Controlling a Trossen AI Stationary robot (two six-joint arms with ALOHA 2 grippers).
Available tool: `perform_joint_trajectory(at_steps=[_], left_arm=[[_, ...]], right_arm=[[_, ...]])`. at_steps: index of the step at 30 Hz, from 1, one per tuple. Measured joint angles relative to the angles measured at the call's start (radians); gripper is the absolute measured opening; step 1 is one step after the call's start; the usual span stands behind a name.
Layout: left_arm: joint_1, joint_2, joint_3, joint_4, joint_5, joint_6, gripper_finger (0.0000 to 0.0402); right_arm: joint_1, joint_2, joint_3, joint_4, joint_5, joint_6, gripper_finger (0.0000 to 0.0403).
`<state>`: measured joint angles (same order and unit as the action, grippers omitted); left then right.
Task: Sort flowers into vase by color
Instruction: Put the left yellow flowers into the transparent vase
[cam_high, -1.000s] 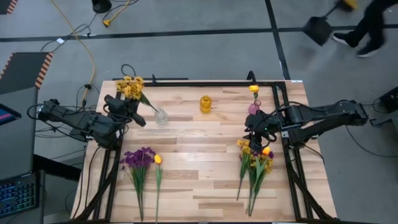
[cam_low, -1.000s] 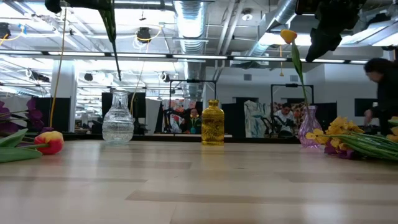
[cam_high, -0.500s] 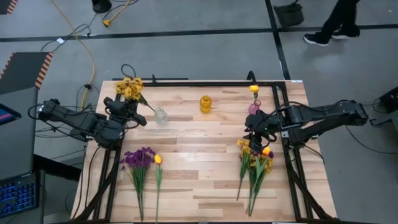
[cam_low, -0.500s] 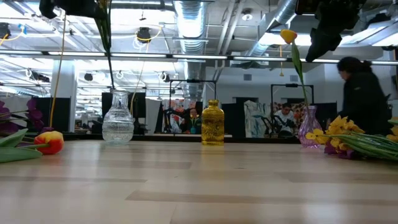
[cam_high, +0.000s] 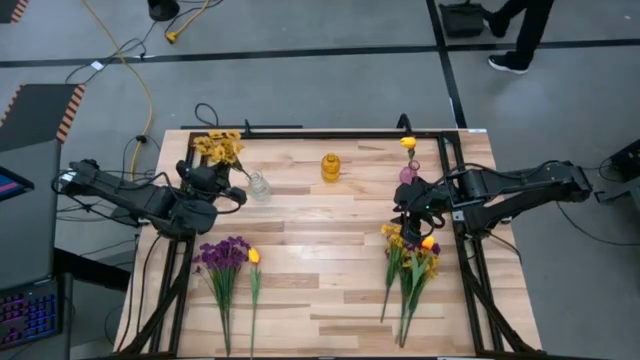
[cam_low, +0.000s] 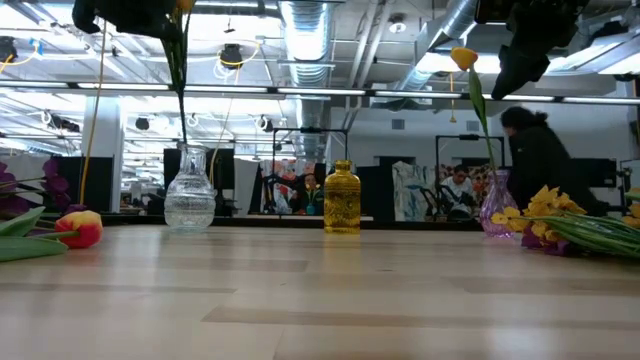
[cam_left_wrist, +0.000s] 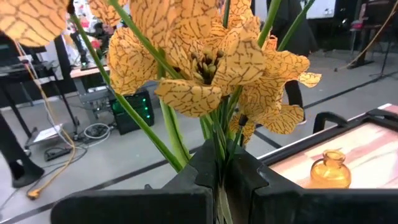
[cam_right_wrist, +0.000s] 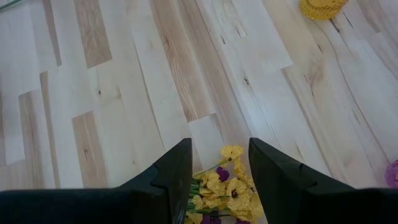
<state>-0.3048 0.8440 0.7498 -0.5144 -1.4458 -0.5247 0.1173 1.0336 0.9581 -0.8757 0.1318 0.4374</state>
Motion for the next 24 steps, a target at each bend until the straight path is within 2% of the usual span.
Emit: perform_joint_trajectory(at_steps=[12,18,24], left_arm=[[0.089,0.098,0.0,0.0,0.095,-0.076,0.0001],[0.121,0.125,0.0,0.006,0.188,-0.078,0.0001],[0.147,0.125,0.0,0.008,0.208,-0.112,0.0003]], right_arm=[[0.0,0.0,0.0,0.0,0.0,0.0,0.0185],[0.0,0.0,0.0,0.0,0.0,0.0,0.0185],[0.0,0.0,0.0,0.0,0.0,0.0,0.0185]])
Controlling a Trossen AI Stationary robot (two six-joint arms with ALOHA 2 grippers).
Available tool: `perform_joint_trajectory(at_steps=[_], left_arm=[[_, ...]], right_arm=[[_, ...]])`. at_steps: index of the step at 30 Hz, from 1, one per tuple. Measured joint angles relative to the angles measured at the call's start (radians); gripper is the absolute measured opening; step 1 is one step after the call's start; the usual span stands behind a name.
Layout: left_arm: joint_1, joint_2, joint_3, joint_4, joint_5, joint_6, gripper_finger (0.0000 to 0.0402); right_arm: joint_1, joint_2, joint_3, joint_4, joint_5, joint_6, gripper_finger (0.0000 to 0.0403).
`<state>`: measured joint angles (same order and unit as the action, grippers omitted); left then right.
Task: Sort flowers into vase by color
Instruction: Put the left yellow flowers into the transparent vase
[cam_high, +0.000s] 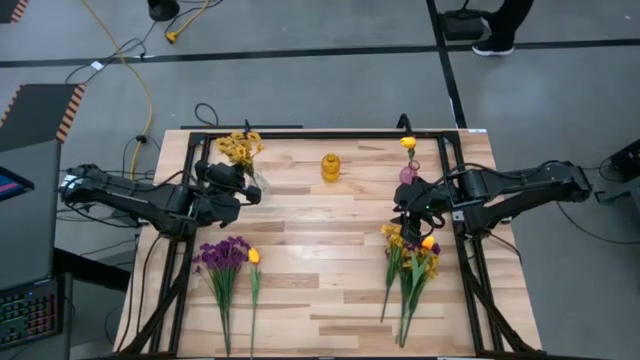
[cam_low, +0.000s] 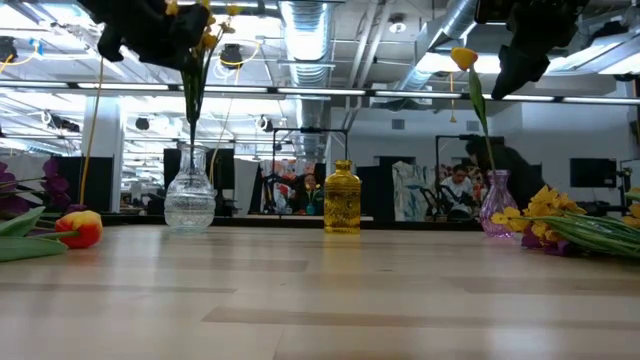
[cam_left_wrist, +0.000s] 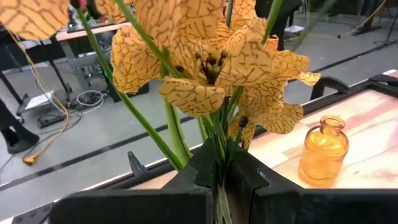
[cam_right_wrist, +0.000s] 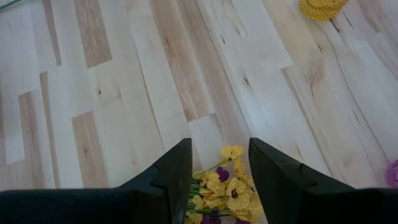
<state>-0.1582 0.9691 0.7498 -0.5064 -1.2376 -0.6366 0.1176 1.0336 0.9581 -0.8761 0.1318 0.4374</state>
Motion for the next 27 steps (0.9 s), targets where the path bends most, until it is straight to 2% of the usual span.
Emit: perform_joint_trajectory(at_steps=[4,15,24,27], left_arm=[[0.008,0.0,0.0,0.0,0.004,0.0,0.0019],[0.008,0.0,0.0,0.0,0.011,0.0,0.0094],[0.008,0.0,0.0,0.001,0.012,0.0,0.0117],[0.008,-0.001,0.001,0.0,0.049,0.008,0.0119]], right_arm=[[0.0,0.0,0.0,0.0,0.0,0.0,0.0185],[0.0,0.0,0.0,0.0,0.0,0.0,0.0185],[0.0,0.0,0.0,0.0,0.0,0.0,0.0185],[0.0,0.0,0.0,0.0,0.0,0.0,0.0185]])
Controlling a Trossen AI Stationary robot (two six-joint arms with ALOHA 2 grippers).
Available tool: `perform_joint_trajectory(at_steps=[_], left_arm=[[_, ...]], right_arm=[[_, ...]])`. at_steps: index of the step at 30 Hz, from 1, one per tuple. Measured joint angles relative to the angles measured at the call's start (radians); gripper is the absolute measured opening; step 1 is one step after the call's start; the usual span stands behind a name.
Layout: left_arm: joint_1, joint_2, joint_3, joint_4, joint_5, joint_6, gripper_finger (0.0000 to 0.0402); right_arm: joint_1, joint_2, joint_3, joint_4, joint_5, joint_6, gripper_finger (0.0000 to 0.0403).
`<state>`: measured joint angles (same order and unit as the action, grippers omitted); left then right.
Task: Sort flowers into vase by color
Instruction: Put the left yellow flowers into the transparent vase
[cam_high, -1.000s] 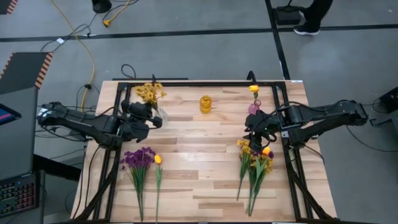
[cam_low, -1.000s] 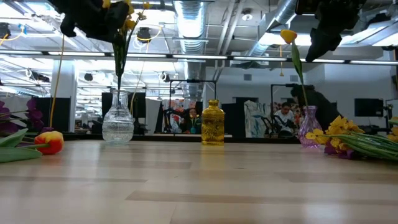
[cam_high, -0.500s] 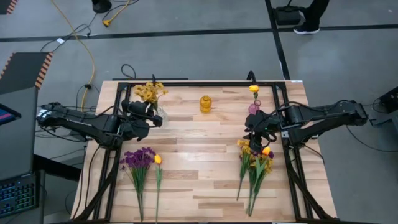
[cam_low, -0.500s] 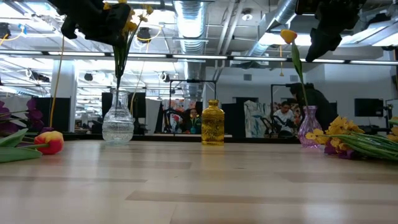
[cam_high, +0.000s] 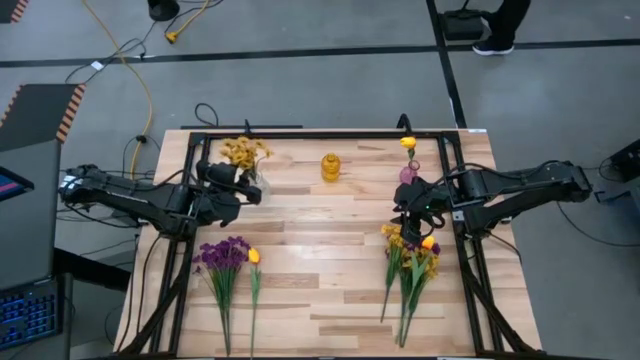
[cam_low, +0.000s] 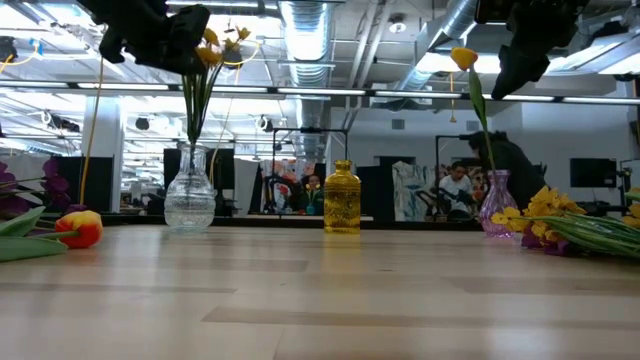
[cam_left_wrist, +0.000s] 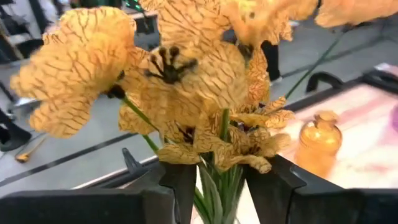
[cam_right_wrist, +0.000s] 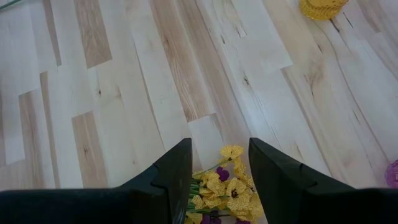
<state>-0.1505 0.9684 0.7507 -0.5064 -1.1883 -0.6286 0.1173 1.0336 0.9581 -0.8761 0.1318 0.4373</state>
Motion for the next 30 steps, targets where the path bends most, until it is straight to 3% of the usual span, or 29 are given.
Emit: perform_joint_trajectory(at_steps=[5,16,30], left_arm=[[0.0,-0.001,0.029,0.0,0.086,0.066,0.0119],[0.0,-0.001,0.073,-0.013,0.113,0.181,0.0119],[0.0,-0.001,0.073,-0.122,0.23,0.202,0.0119]], right_arm=[[0.0,0.0,0.0,0.0,0.0,0.0,0.0185],[0.0,0.0,0.0,0.0,0.0,0.0,0.0185],[0.0,0.0,0.0,0.0,0.0,0.0,0.0185]])
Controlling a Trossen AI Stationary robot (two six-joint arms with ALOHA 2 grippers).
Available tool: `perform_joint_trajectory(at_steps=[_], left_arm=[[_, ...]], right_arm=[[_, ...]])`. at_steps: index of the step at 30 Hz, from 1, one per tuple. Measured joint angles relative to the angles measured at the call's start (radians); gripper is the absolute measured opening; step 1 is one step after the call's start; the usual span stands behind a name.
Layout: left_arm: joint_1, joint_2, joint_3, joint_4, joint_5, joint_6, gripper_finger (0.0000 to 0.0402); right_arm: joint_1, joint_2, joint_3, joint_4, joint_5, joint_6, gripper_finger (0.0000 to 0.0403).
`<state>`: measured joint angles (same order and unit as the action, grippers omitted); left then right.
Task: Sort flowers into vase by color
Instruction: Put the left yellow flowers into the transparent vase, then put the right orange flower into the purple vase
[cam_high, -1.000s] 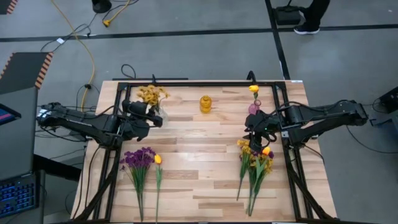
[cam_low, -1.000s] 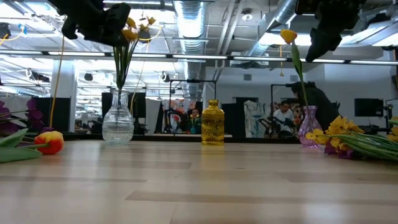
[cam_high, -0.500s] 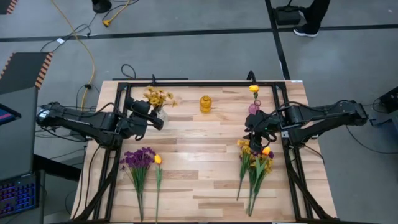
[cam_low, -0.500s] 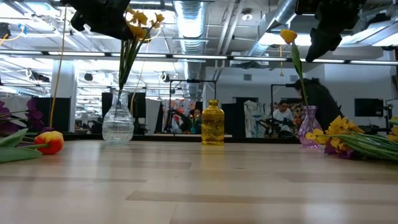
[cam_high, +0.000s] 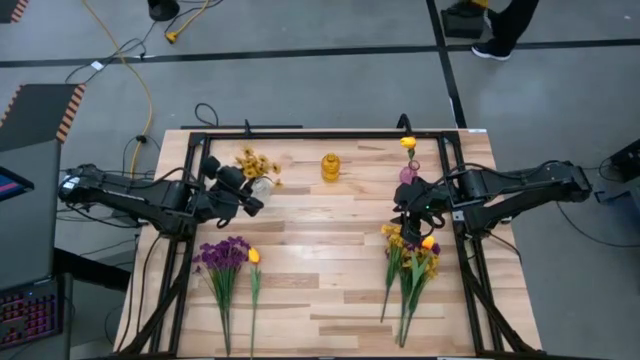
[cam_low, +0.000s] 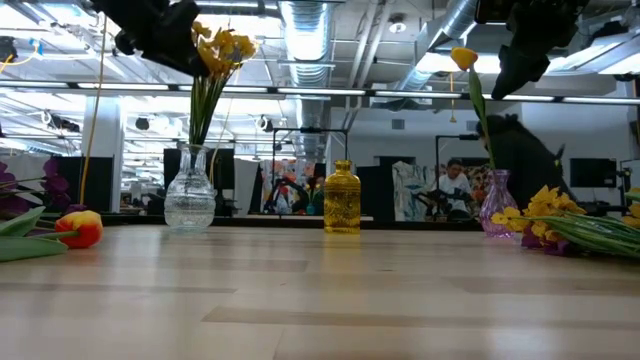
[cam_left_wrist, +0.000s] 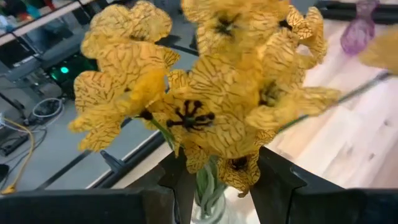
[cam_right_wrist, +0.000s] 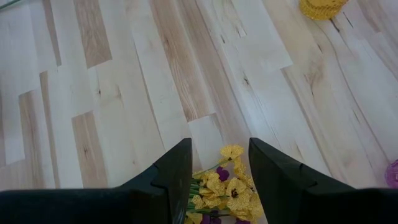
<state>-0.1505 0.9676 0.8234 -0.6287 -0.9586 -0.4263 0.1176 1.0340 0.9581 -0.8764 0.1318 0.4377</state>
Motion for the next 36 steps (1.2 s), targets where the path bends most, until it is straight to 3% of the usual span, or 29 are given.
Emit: perform_joint_trajectory(at_steps=[10,17,29,36], left_arm=[[0.0,0.0,0.0,-0.144,0.031,0.0,0.0119],[0.0,0.0,0.0,-0.152,0.049,-0.001,0.0119],[0.0,-0.007,0.0,-0.153,0.253,0.019,0.0119],[0.0,-0.035,0.0,-0.149,0.387,0.022,0.0119]], right_arm=[[0.0,0.0,0.0,0.0,0.0,0.0,0.0185],[0.0,0.0,0.0,0.0,0.0,0.0,0.0185],[0.0,0.0,0.0,0.0,0.0,0.002,0.0185],[0.0,0.0,0.0,-0.003,-0.004,0.083,0.0185]])
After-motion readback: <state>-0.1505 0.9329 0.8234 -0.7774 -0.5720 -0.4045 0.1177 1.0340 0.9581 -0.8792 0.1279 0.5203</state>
